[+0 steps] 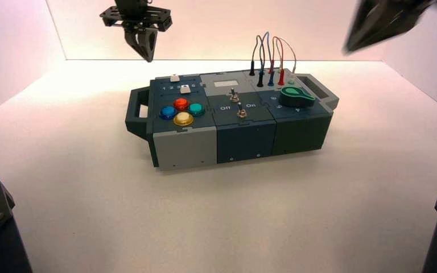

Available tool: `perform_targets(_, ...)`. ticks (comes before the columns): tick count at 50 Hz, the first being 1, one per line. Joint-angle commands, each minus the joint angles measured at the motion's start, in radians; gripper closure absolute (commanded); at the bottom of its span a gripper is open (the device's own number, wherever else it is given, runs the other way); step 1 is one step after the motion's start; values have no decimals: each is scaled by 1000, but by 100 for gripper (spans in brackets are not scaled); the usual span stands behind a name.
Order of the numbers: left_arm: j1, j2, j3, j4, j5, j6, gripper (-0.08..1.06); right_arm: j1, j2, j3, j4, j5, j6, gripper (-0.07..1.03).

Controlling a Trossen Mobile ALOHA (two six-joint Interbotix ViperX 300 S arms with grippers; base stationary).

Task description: Rotate the box counterclockwise.

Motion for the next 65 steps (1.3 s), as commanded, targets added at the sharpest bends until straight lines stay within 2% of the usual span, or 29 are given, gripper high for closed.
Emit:
perform_targets(1, -31, 9, -86, -18, 2, 9, 101, 114, 137, -8, 71, -66, 3, 98)
perform_targets(4, -60, 23, -107, -32, 5, 12, 101, 129, 190, -11, 92, -80, 2, 98)
perform_targets(14, -118, 58, -127, -34, 21, 20, 101, 140, 250, -6, 112, -84, 2, 98)
perform_targets(21, -121, 72, -130, -35, 25, 21, 101, 144, 273, -3, 127, -84, 2, 98)
perform_targets(37, -121, 95, -146, -35, 28, 40, 101, 152, 469, -37, 129, -84, -8, 98)
perform_targets(65, -140, 130, -138, -44, 38, 48, 101, 153, 589, -86, 129, -86, -14, 98)
